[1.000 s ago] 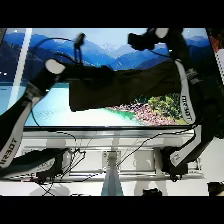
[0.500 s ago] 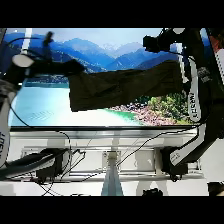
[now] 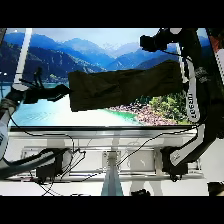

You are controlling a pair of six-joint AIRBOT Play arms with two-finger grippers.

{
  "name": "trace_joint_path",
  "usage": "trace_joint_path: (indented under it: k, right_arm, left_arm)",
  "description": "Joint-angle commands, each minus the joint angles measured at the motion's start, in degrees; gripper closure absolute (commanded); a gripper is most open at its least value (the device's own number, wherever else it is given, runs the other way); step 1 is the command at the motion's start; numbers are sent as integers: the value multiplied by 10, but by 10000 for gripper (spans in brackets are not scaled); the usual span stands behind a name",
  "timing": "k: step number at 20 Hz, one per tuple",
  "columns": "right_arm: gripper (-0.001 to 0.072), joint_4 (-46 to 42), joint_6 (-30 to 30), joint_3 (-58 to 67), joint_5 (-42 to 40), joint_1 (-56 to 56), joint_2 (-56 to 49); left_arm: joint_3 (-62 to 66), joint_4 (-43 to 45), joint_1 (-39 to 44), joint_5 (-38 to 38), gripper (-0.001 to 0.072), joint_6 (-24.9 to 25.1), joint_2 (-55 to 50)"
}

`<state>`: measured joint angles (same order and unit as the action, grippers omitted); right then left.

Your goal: Fold the clothes and pants, and hang the long-sleeved shirts on hangers.

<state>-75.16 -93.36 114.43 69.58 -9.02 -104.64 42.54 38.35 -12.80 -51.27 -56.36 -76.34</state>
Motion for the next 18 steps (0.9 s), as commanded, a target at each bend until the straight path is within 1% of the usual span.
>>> trace_joint_path:
  k: [1,2,3,4,5,6,7,8,9,10,11,13,14,15,16,17,18]
  right_arm:
    - [685,0,0,0,-10,-18,0]
    - [685,0,0,0,-12,-23,0]
    - [685,0,0,0,-14,-28,0]
    - [685,0,1,0,-17,-31,0]
    - [685,-1,1,0,-18,-34,0]
    - [686,-1,1,0,-19,-35,0]
    - [685,-1,1,0,-21,-35,0]
    - [685,-3,2,0,-22,-35,0]
    - [685,-6,8,0,-26,-35,0]
    - [685,-6,18,0,-31,-35,0]
    - [685,-6,20,0,-37,-35,0]
    - [685,-5,20,0,-52,-35,0]
    - [685,-4,20,-1,-60,-35,-1]
    - [685,-3,20,-2,-64,-35,-1]
    - [685,-3,20,-2,-64,-35,-2]
    - [685,-3,20,-2,-63,-35,-3]
    - [685,-3,20,-2,-59,-35,-5]
  left_arm:
    - [-25,-46,48,89,16,39,-43]
    - [-21,-46,61,99,35,39,-60]
    - [-15,-46,68,99,183,39,-72]
    - [-7,-45,73,97,459,39,-79]
    - [1,-43,73,96,653,39,-78]
    - [17,-35,69,87,684,39,-73]
    - [41,-14,61,64,685,38,-67]
    - [71,20,51,33,685,24,-59]
    - [113,75,39,-12,686,-19,-50]
    - [161,133,27,-64,686,-67,-42]
    - [220,196,17,-136,686,-107,-35]
    - [346,298,12,-281,686,-151,-24]
    - [403,339,12,-337,686,-170,-19]
    - [457,368,16,-385,686,-182,-13]
    - [497,379,20,-413,685,-196,-6]
    - [530,379,23,-431,685,-208,2]
    - [553,380,31,-435,685,-208,12]
